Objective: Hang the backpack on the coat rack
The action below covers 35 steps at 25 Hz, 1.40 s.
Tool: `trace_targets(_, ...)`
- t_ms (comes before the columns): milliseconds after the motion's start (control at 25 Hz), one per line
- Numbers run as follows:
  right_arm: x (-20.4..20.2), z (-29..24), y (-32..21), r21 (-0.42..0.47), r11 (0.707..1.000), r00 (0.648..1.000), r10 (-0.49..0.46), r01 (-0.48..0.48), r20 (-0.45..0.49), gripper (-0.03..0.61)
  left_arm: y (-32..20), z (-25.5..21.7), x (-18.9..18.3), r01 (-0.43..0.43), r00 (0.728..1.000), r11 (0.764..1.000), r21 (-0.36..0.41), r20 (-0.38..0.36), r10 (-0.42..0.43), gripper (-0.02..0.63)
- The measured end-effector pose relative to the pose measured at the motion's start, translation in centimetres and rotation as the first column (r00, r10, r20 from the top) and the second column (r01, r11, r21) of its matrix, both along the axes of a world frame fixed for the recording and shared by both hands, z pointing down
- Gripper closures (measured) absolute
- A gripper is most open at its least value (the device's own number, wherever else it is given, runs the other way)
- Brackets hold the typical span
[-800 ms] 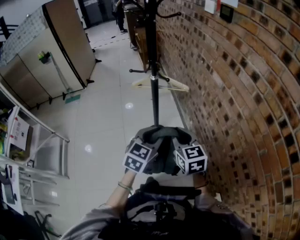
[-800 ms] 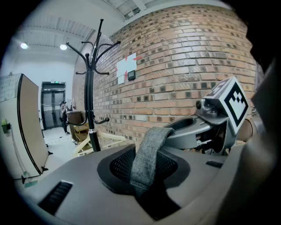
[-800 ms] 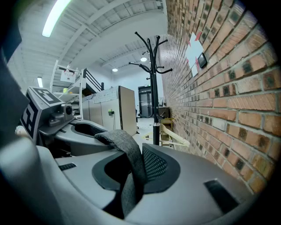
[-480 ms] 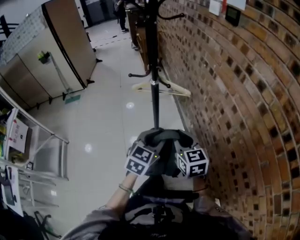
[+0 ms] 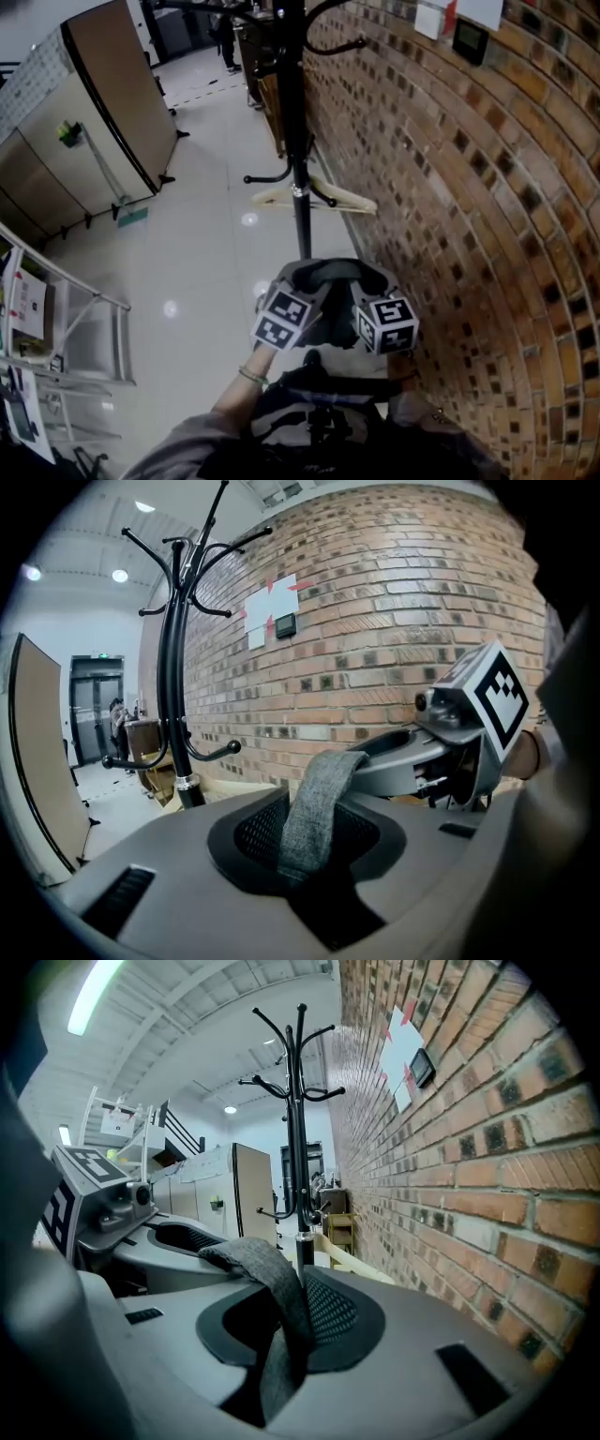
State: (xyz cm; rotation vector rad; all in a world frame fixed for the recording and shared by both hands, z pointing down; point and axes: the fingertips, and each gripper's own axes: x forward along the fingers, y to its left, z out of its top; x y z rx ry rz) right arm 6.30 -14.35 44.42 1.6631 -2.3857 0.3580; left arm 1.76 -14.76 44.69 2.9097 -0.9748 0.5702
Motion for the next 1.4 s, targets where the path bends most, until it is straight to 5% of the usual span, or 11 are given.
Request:
trace_targets(680,1.1,-1.6,-10.0,0.032,0.999,0.999,0.018,-0.017,-0.045,0.502,-9.8,-1.6,1.4,-0.068,0.997,0.997,0.024,-0.017,0.069,0.500)
trace_targets(1400,0.3,-0.7,-15.2,0.004,0.976,0.973,-0.217,0.218,-0.073,0.502,-13.8,-0.9,0.6,0.126,0.992,0.992,-0.019,-0.014,-0.126,0.501)
